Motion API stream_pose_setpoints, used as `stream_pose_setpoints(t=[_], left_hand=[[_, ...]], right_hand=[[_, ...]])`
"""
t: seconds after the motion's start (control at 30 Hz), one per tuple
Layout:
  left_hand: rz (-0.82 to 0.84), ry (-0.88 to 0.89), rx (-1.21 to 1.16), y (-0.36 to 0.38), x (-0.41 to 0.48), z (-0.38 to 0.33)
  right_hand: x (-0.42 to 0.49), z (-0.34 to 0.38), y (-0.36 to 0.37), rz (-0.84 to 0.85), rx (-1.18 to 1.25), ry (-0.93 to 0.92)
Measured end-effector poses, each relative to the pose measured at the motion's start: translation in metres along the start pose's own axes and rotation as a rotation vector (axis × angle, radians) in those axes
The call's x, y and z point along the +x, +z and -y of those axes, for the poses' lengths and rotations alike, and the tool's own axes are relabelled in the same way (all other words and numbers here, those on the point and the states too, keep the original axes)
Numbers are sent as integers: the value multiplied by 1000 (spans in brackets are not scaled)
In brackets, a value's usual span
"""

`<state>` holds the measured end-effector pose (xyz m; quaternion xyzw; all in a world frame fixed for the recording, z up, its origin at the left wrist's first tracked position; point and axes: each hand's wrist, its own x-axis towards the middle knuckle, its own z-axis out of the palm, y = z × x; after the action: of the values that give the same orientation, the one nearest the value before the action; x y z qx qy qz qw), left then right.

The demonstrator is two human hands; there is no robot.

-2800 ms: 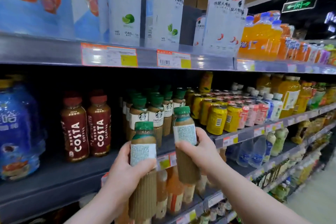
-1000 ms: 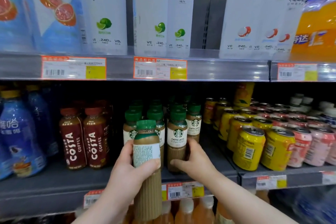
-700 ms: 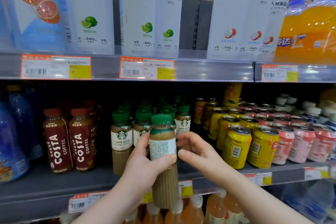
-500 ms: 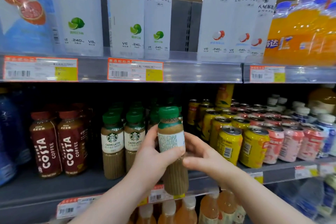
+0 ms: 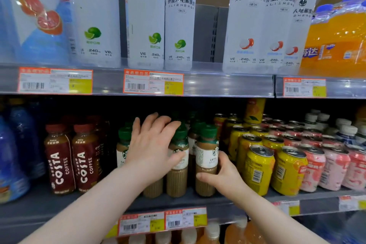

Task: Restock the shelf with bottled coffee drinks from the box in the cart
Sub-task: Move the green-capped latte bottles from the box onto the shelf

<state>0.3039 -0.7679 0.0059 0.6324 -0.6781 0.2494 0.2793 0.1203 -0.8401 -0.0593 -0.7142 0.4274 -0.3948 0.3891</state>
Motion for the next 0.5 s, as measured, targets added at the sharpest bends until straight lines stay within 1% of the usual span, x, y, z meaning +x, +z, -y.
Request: stream_pose_setpoints(t=[0.03,0.1,0.17,0.27,0.37,0.5], left_hand=[[72,1,44,1,2,2],[88,57,133,7,2,6],[28,100,143,15,0,9],[-61,118,98,23,-1,12],[-85,124,105,27,-2,14],[-112,126,98,30,-2,15]], right_hand=[[2,-3,3,-3,-4,1],[6,-8,10,-26,-6,6],[9,-12,15,-26,-8,1],[9,-15,12,77,-28,-7],[6,-21,3,159,-63,21],[5,-26,5,103,-127,42]])
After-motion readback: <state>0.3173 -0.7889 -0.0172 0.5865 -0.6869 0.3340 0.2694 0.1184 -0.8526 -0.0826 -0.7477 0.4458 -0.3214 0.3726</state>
